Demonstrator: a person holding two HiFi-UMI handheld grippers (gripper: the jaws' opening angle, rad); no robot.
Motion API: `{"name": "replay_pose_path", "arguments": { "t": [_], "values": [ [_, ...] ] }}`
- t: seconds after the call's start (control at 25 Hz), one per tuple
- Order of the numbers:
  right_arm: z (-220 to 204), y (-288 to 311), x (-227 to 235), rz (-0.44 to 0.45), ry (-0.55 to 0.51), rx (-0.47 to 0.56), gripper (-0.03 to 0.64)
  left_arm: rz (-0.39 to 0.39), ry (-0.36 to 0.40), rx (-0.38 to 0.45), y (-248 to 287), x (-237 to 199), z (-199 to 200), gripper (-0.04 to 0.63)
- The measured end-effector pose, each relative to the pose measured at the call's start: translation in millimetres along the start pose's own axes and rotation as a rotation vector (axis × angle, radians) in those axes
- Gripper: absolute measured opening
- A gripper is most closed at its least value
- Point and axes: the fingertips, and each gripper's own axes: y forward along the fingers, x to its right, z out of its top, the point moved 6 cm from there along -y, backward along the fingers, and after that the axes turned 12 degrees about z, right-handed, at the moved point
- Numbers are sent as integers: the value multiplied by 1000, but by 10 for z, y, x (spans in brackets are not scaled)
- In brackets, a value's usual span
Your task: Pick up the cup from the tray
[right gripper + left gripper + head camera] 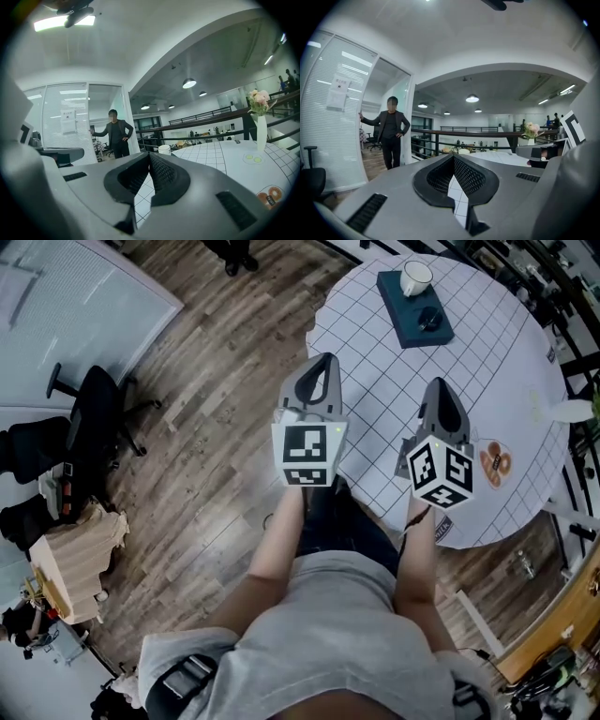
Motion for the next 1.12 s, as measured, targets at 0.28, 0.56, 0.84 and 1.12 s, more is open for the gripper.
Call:
{"name": "replay_pose_path", "arguments": {
  "t": [0.28, 0.56, 0.84, 1.12],
  "values": [
    [-76, 554, 159, -73, 21, -13, 8, -64, 15, -7, 706, -132, 15, 8],
    [-191, 1150, 276, -165, 44, -58, 8, -152, 37, -48, 1460, -258, 0, 8],
    [-374, 1551, 515, -270, 55, -120, 8, -252, 46, -93, 2073, -207, -132, 8],
    [-652, 1753, 749, -378, 76, -199, 9, -350, 52, -161, 2504, -72, -424, 8]
  ]
}}
